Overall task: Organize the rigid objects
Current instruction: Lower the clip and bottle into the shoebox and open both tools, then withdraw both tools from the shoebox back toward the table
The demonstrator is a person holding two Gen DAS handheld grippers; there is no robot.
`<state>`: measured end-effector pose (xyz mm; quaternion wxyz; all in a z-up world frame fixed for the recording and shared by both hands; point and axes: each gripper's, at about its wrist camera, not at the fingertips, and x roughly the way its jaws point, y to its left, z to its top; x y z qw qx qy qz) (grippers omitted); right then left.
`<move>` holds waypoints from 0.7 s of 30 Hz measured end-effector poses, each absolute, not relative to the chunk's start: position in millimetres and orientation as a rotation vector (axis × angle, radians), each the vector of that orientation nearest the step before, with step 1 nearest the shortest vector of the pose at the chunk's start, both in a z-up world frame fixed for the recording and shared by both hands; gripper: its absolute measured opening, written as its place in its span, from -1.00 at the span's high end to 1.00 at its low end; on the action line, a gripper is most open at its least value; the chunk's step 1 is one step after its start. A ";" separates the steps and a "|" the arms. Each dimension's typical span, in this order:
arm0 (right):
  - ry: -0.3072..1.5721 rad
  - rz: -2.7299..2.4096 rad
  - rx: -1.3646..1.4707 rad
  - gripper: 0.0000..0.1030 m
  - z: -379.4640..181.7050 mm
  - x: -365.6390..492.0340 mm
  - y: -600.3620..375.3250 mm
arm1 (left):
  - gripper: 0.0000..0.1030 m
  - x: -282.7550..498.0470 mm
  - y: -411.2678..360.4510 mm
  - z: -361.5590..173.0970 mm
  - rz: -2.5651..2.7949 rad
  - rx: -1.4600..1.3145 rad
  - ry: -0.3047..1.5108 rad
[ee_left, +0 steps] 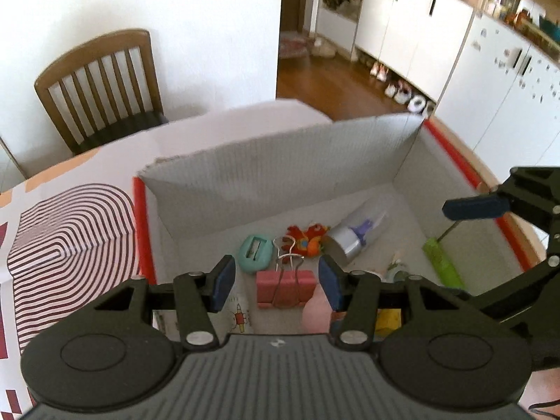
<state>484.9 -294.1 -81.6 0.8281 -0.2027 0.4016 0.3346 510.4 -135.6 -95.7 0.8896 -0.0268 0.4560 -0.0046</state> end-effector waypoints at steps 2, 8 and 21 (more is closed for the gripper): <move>0.839 0.710 -0.409 -0.51 -75.5 481.7 -298.8 | 0.00 503.7 -135.1 -88.5 -0.009 -0.059 0.924; 0.811 0.706 -0.332 -0.51 -58.8 469.9 -310.8 | 0.00 481.6 -134.1 -69.8 -0.006 -0.082 0.869; 0.746 0.718 -0.245 -0.58 -34.5 431.0 -325.0 | 0.00 425.3 -134.4 -39.6 -0.023 -0.055 0.756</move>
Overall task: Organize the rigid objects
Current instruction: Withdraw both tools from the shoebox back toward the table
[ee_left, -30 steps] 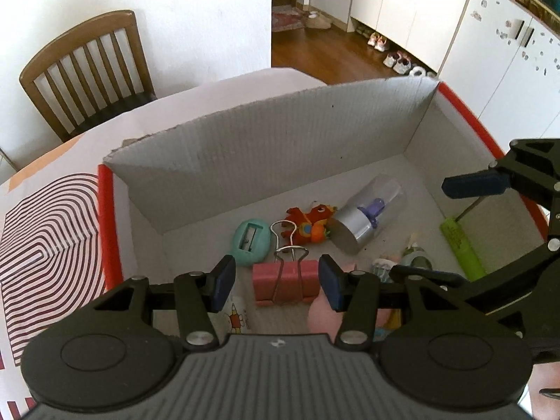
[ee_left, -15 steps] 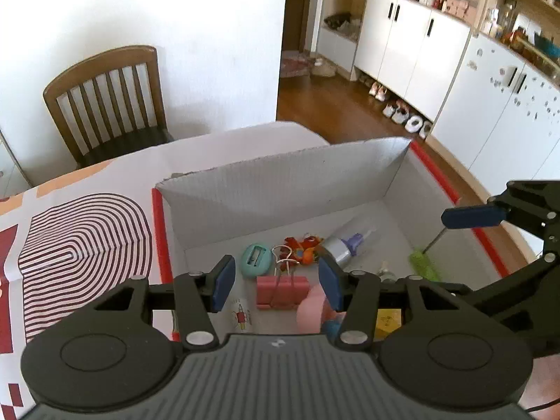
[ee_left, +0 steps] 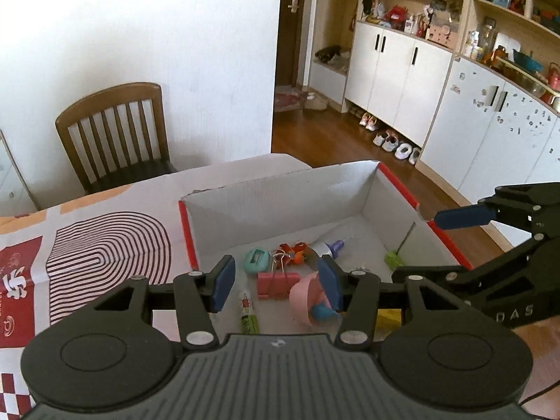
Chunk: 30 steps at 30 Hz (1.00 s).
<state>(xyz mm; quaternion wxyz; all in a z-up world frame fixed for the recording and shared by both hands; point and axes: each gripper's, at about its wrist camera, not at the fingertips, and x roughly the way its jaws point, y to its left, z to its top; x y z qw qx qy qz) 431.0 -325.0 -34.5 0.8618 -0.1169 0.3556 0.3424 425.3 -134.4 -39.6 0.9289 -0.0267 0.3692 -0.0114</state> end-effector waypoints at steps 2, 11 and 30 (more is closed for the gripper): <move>0.739 0.725 -0.233 -0.60 -30.9 422.6 -325.0 | 0.00 414.2 -130.9 -36.6 -0.033 -0.060 0.748; 0.708 0.761 -0.229 -0.66 -17.8 377.7 -312.9 | -0.12 359.4 -101.1 -25.6 -0.049 -0.092 0.713; 0.717 0.786 -0.163 -0.99 -22.9 291.7 -249.0 | -0.59 248.9 -10.0 -39.0 0.013 -0.144 0.680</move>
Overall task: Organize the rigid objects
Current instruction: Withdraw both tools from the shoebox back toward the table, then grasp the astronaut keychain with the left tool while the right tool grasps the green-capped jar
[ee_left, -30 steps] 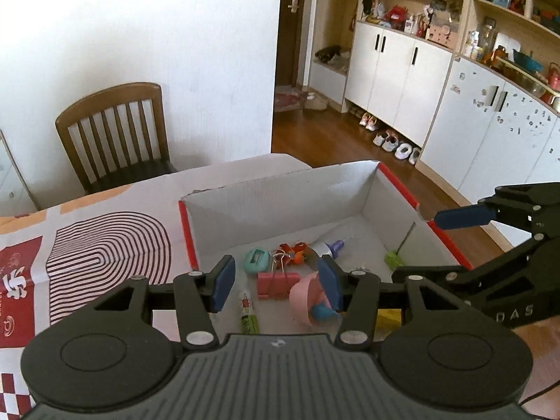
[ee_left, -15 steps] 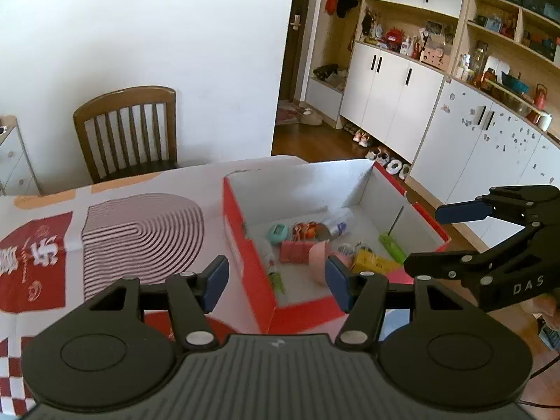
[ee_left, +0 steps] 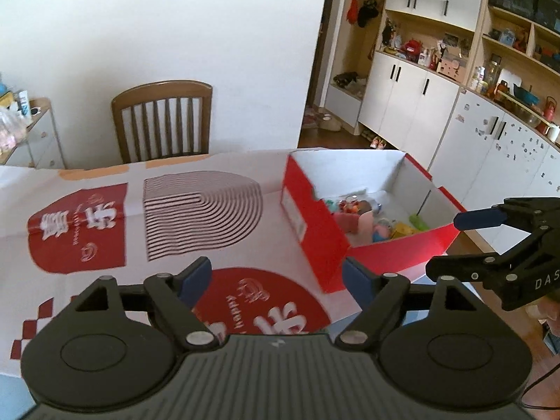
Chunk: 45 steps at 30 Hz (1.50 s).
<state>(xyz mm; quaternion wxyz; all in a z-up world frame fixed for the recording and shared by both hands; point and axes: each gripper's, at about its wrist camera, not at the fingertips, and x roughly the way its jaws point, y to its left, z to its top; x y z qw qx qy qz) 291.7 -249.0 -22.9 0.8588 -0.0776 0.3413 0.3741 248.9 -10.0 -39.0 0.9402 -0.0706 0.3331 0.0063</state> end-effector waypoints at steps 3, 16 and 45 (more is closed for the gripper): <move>0.731 0.784 -0.168 -0.99 -27.8 283.5 -233.6 | -0.59 236.9 2.3 -44.7 0.019 -0.150 0.682; 0.800 0.828 -0.136 -0.99 -45.3 266.9 -161.6 | -0.82 194.0 41.7 -85.4 0.016 -0.170 0.722; 0.980 0.811 -0.357 -0.93 -112.4 271.9 -47.3 | -0.98 181.8 15.5 -190.2 0.007 -0.124 0.871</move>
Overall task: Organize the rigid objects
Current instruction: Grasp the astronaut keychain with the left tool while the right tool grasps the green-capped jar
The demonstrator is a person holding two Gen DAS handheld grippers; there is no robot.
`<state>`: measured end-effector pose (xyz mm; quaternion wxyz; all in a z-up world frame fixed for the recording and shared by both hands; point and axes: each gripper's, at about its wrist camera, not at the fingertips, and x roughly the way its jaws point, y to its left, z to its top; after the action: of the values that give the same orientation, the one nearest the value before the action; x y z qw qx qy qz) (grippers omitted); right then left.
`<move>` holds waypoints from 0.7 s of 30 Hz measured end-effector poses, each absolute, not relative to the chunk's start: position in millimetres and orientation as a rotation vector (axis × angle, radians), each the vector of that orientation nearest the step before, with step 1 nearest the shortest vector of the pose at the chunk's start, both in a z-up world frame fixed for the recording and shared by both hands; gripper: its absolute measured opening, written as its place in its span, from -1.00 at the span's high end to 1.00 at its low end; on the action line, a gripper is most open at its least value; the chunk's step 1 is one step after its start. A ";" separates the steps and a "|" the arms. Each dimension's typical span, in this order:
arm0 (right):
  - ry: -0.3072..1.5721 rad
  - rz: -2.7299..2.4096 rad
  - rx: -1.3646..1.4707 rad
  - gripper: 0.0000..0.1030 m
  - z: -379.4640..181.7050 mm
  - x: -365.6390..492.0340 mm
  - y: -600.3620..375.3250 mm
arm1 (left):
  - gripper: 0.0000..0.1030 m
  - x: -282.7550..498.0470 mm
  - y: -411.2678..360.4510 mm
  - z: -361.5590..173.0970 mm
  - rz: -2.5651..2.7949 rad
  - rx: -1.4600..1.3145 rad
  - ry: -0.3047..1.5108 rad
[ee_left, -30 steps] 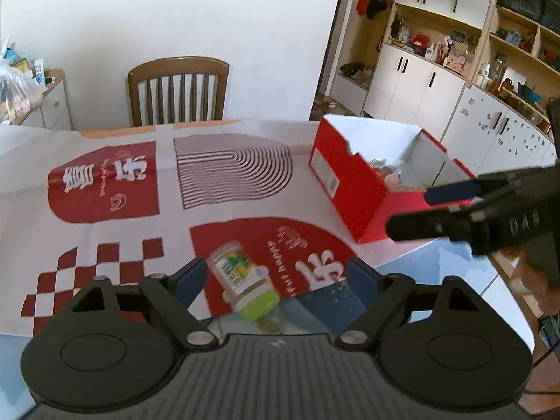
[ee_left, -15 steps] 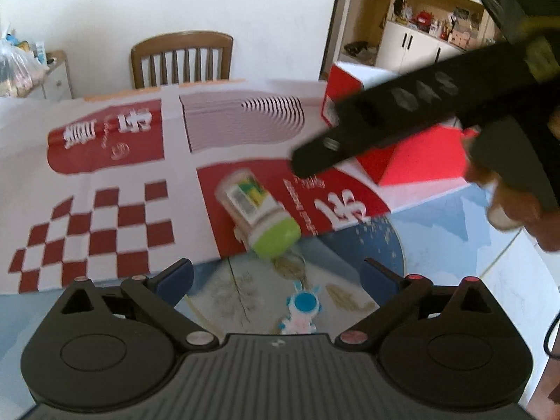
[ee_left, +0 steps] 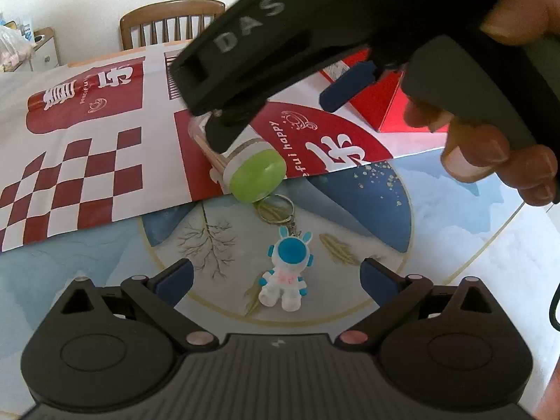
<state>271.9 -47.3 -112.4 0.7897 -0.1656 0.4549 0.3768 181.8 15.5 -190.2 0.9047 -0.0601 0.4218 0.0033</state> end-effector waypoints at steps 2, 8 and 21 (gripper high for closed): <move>0.985 0.809 -0.366 -0.91 -115.5 273.4 -44.0 | -0.98 183.0 12.9 -192.8 0.009 -0.109 0.868; 0.981 0.793 -0.390 -0.78 -123.4 276.9 -34.0 | -0.96 186.7 8.4 -196.8 0.004 -0.095 0.857; 0.988 0.775 -0.411 -0.44 -136.0 286.0 -22.0 | -0.18 193.9 0.6 -194.6 0.016 -0.051 0.829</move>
<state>286.0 -22.0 -136.0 0.7895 -0.1909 0.4590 0.3599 193.9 0.6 -194.6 0.9149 -0.0248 0.4028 0.0076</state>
